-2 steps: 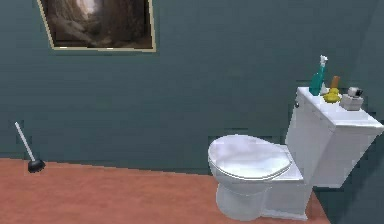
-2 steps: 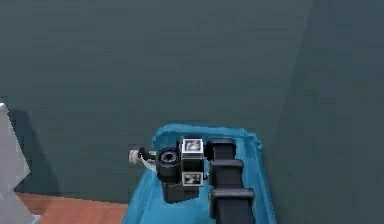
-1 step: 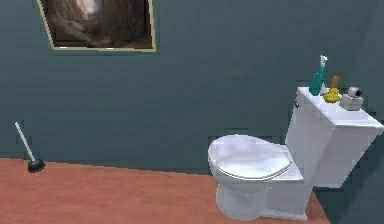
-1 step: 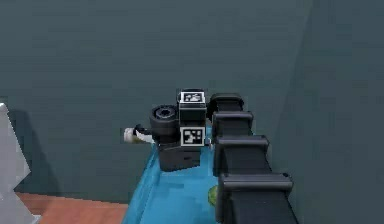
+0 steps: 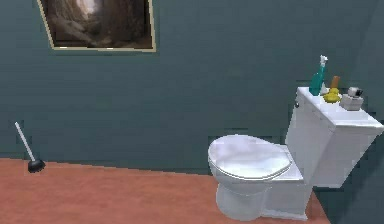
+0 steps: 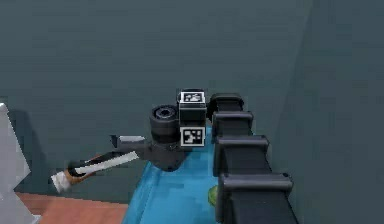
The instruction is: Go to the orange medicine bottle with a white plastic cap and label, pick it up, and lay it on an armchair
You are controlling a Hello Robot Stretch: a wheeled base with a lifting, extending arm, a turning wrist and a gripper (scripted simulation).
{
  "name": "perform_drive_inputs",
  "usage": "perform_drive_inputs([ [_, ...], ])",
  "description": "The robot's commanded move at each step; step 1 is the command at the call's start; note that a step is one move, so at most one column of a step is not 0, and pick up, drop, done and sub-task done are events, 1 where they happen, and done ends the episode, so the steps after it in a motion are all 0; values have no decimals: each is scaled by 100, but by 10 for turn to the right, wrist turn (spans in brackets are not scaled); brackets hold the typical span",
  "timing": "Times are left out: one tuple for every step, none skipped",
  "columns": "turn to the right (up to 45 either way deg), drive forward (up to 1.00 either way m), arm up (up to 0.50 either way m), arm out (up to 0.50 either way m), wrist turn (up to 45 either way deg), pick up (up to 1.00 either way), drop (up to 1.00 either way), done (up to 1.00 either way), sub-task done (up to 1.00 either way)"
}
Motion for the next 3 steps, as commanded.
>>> perform_drive_inputs([
  [0, 0, 0, 0, -450, 0, 0, 0, 0],
  [0, 0, 0, 0, -240, 0, 0, 0, 0],
  [0, 0, 0, -12, 0, 0, 0, 0, 0],
])
